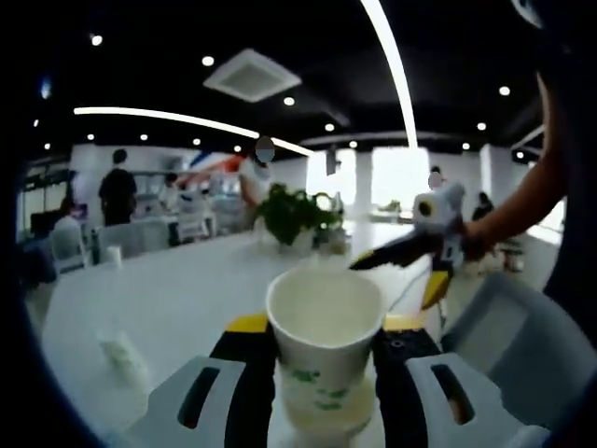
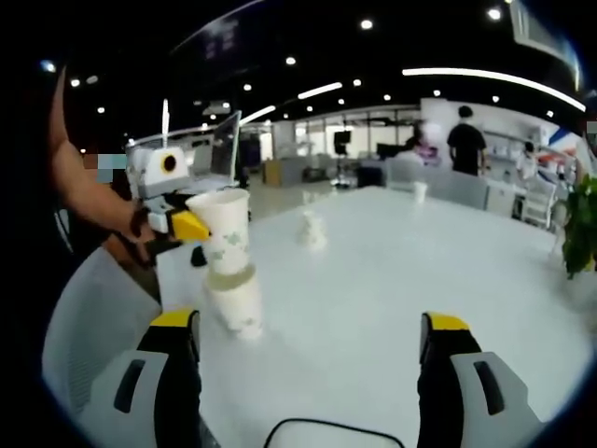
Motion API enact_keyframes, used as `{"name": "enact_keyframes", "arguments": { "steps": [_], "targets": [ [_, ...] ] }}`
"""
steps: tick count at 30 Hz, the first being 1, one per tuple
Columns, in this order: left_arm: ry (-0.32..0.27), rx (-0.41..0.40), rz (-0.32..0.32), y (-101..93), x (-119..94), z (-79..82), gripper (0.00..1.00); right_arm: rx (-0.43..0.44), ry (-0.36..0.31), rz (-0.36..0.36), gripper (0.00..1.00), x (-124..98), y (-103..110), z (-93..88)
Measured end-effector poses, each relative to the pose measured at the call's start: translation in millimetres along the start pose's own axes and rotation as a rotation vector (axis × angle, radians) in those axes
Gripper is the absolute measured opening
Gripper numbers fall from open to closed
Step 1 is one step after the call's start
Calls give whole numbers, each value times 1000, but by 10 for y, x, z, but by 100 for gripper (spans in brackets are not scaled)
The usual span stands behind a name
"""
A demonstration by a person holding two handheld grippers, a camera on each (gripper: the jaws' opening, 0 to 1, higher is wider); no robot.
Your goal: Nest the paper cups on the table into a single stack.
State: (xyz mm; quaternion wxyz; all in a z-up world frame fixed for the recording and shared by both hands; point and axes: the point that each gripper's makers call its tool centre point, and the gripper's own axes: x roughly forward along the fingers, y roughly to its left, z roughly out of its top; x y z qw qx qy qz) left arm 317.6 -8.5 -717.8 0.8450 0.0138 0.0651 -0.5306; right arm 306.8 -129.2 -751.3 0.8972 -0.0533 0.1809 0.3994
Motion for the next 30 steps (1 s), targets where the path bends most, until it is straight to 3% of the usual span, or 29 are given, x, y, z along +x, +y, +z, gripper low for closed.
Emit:
{"name": "enact_keyframes", "arguments": {
  "steps": [17,30],
  "targets": [
    [79,-49,-13,-17,18,-433,38,-3,29,4,97,-37,86,-64],
    [125,-11,-12,25,70,-559,41,4,29,8,96,-27,83,-87]
  ]
}}
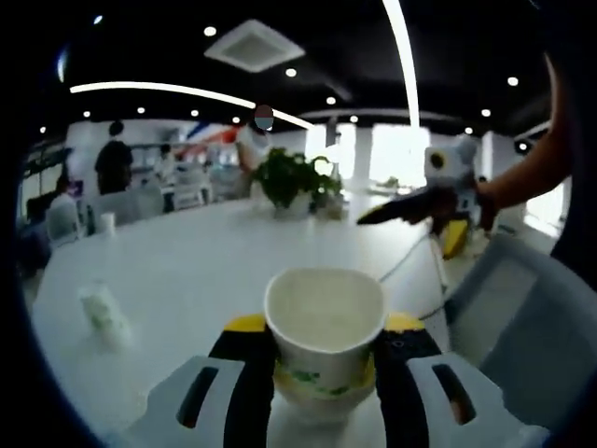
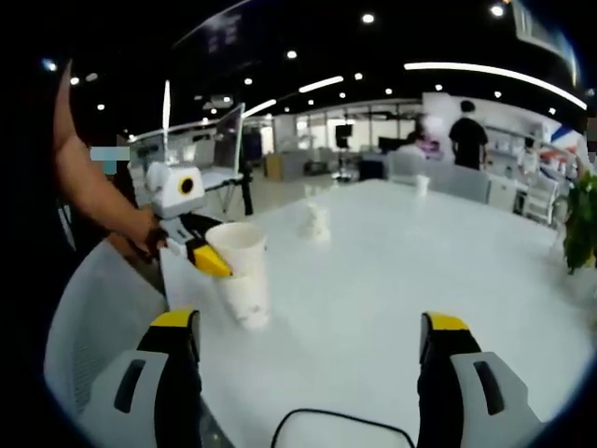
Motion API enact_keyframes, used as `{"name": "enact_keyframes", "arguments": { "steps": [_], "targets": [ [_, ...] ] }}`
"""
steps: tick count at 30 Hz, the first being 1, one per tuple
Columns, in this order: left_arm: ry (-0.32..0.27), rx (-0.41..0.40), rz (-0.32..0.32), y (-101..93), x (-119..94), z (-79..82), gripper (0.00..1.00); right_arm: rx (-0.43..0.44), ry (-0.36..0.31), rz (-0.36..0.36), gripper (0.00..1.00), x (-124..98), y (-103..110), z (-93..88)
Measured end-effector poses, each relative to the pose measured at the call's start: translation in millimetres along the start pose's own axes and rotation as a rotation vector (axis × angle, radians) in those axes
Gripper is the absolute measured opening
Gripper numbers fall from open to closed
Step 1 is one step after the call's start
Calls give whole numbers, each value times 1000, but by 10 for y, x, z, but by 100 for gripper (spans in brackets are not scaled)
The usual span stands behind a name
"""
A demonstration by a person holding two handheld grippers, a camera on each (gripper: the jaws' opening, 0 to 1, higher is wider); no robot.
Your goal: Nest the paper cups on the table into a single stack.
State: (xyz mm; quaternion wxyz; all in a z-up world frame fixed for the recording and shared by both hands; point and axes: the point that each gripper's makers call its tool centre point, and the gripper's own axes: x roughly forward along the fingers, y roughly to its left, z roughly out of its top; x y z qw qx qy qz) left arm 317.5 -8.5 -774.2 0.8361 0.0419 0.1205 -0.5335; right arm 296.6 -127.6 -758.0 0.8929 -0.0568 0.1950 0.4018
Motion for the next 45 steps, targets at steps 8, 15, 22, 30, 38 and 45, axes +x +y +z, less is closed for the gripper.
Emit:
{"name": "enact_keyframes", "arguments": {
  "steps": [8,15,22,30,38,45],
  "targets": [
    [15,15,5,-9,29,-1,44,0,-1,4,96,21,5,2],
    [-1,-72,21,62,48,22,53,8,0,3,96,41,-19,-24],
    [16,-87,19,47,81,-3,74,21,-3,-5,96,31,-54,-50],
    [-4,-73,60,215,-9,219,85,24,-18,-20,97,26,-161,2],
    [48,-84,84,444,-206,159,97,12,-34,-36,97,32,-290,100],
    [86,-81,130,548,-431,35,98,6,-36,-38,97,48,-338,122]
  ]
}}
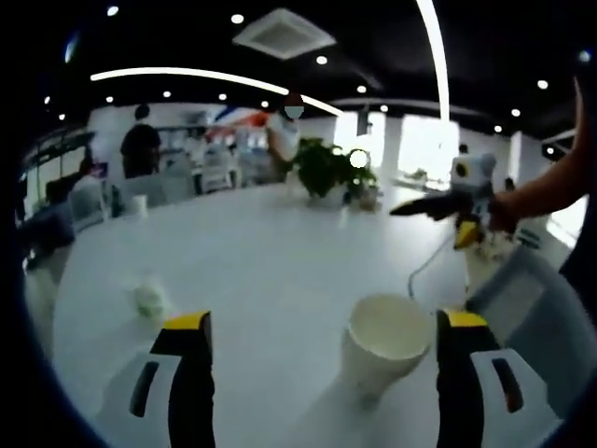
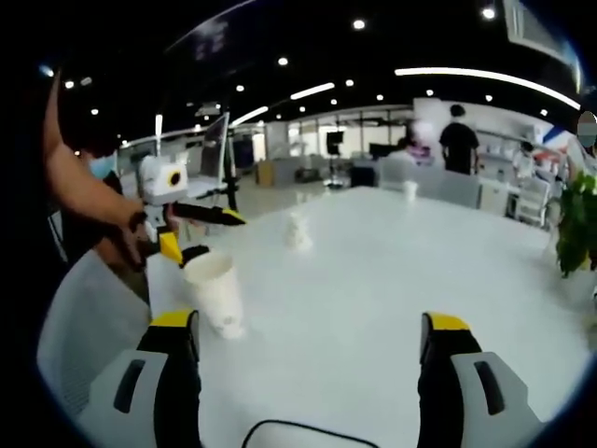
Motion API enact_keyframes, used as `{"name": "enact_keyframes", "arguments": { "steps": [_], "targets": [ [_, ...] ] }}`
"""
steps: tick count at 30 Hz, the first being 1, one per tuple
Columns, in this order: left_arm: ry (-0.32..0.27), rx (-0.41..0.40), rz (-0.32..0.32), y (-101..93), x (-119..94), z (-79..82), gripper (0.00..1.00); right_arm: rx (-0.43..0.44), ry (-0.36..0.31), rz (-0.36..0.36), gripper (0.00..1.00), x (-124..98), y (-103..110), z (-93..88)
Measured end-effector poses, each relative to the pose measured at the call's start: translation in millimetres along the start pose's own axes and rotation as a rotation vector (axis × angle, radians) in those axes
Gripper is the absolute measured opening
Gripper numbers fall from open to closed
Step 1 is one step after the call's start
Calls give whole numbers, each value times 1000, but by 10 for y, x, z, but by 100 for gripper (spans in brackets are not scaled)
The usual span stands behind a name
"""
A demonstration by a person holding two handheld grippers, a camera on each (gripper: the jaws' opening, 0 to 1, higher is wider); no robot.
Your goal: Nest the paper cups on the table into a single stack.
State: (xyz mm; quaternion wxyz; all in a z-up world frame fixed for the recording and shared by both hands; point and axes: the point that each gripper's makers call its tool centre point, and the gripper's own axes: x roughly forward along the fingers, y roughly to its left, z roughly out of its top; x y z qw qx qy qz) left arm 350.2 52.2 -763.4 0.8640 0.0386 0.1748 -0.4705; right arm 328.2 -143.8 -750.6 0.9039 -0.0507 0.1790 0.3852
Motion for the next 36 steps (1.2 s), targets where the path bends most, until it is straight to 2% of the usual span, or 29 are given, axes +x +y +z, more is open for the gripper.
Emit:
{"name": "enact_keyframes", "arguments": {
  "steps": [3,13,19,24,29,36],
  "targets": [
    [1,9,10,35,-88,-24,98,-1,2,0,97,12,-26,-7],
    [19,-14,106,279,-489,-147,98,3,0,-9,98,28,-148,4],
    [24,0,139,350,-711,-197,98,-13,6,-3,98,59,-134,-19],
    [46,-12,186,485,-875,-243,98,-48,17,5,100,110,-67,-63],
    [55,0,225,604,-964,-275,98,-73,41,23,100,150,-37,-116],
    [67,2,238,646,-993,-301,98,-67,42,27,100,161,-84,-107]
  ]
}}
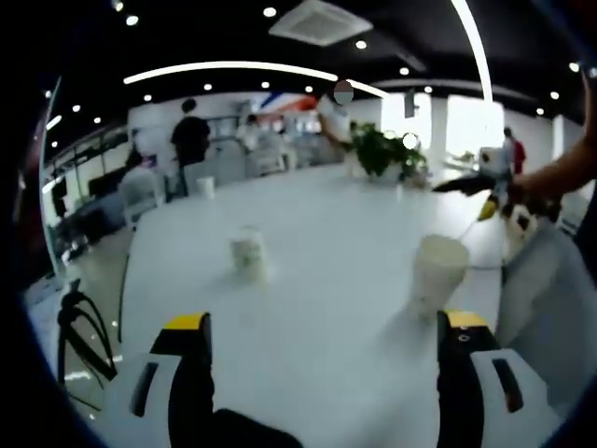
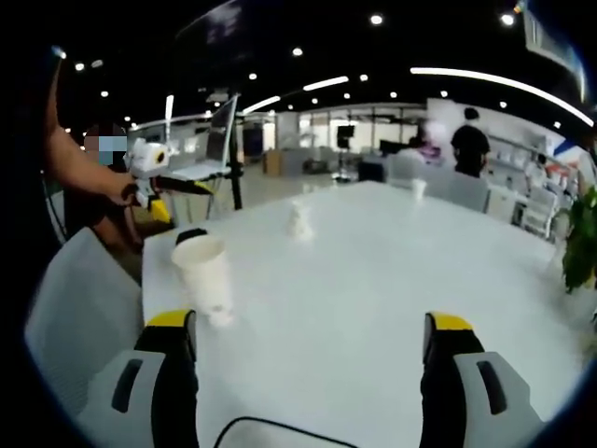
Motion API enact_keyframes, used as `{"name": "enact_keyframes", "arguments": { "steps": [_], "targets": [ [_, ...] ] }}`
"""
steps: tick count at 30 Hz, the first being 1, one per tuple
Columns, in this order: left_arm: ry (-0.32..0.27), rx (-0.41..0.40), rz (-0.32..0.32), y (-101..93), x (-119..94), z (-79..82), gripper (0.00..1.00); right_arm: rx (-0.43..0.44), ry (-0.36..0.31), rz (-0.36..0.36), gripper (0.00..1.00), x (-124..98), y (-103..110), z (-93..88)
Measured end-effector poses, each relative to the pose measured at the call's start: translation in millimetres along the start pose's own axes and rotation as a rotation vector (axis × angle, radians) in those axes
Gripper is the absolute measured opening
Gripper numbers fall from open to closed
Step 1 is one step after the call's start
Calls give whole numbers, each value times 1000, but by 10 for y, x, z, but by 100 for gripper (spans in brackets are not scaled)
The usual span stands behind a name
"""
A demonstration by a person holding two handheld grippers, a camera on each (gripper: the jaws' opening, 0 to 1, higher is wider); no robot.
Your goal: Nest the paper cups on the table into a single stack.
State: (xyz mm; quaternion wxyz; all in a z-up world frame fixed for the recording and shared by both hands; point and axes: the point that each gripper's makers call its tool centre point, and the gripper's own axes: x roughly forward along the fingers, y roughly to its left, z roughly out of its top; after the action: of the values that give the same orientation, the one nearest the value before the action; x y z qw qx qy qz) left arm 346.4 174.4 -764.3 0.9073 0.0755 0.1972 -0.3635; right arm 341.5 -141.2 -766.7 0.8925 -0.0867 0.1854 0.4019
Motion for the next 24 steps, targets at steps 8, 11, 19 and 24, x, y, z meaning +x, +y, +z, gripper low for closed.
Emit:
{"name": "enact_keyframes", "arguments": {
  "steps": [8,11,19,24],
  "targets": [
    [19,-9,0,53,20,-77,98,6,11,3,100,24,-16,-21],
    [44,-3,2,75,53,-115,98,10,9,2,100,39,-30,-11],
    [70,-14,-12,169,209,-117,98,16,12,0,100,69,-53,-3],
    [78,-9,-17,245,329,-94,98,24,19,-3,100,87,-58,-29]
  ]
}}
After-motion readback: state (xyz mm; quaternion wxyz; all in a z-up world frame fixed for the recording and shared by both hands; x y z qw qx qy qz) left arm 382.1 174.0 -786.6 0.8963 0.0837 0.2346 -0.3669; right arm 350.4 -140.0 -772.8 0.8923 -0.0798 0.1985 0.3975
